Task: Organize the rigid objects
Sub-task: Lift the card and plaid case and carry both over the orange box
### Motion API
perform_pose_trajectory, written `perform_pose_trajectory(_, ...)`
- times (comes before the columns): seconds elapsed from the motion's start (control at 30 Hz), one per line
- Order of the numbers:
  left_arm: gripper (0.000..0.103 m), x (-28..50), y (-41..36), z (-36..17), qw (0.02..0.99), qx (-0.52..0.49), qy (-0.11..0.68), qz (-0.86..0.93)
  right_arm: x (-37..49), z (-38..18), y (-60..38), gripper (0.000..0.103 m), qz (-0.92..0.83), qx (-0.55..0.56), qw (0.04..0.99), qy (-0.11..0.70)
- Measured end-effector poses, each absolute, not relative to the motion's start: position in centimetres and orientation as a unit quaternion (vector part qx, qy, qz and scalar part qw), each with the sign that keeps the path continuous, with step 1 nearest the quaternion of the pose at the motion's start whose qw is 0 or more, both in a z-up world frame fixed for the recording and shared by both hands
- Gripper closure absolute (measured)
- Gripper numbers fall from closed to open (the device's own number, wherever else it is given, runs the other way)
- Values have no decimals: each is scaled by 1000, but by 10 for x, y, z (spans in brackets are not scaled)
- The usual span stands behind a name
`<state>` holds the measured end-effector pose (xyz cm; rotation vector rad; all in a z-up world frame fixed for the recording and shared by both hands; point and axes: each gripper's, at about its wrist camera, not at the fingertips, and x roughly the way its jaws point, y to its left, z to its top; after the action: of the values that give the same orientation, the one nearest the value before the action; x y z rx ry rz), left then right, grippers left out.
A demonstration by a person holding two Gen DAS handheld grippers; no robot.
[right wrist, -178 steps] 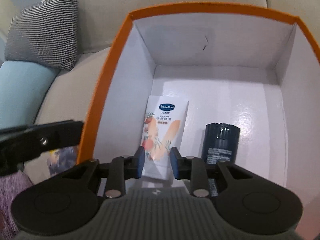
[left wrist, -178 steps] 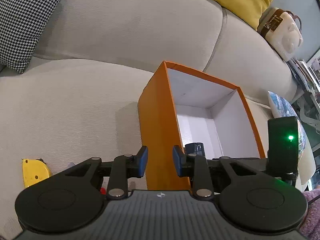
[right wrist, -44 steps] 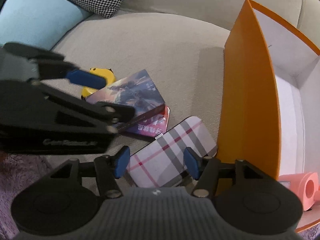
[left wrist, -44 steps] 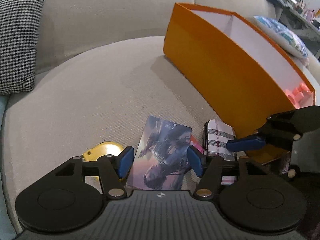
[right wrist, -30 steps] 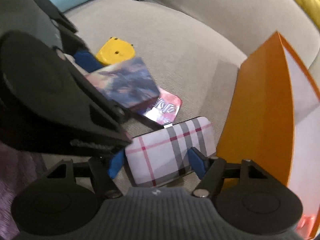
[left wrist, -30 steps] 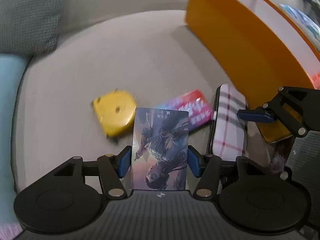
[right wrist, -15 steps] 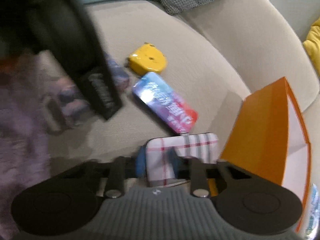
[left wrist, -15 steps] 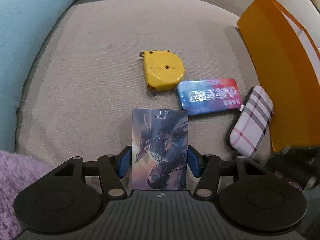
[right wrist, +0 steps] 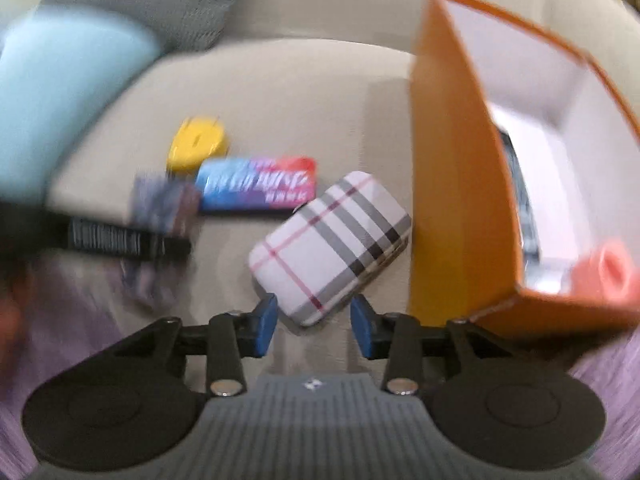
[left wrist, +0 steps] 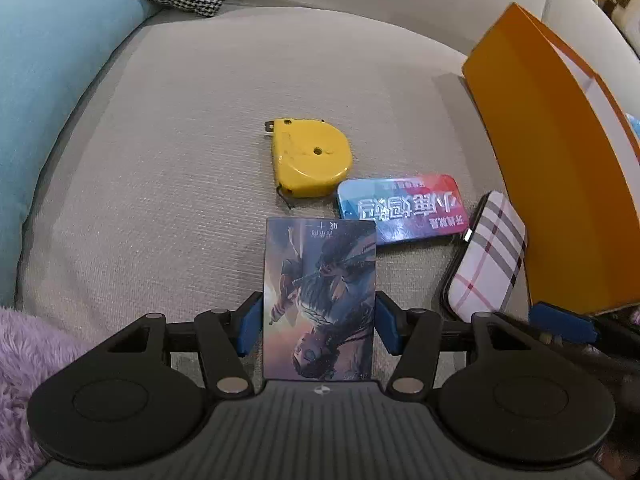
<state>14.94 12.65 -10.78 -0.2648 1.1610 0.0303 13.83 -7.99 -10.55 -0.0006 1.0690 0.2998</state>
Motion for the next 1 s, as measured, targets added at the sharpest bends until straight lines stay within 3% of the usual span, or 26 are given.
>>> perform_pose_trajectory(0.1,37,148,129,-106,833,-133,538,16,135,-105,-91,27,66,89,844,524)
perform_pose_trajectory(0.13,37,147,130,-106,834,-136,535,16,138,-108,-97,26,55,134,833,535)
perform_pose_trajectory(0.27,37,148,131,-105,837,-144,527,16,147,-116,-97,26,41,212,808,549)
perform_pose_trajectory(0.53,38,152,134,-109,833,-152,532,15,161,-123,-79,27,-12,206,817,538)
perform_pose_trajectory(0.63,38,153,133,-110,832,-152,534,15,159,-120,-74,35,-11,173,822,543)
perform_pose_trajectory(1.0,37,153,128,-114,808,-114,577,43,136,-121,-64,36,101,24,801,590)
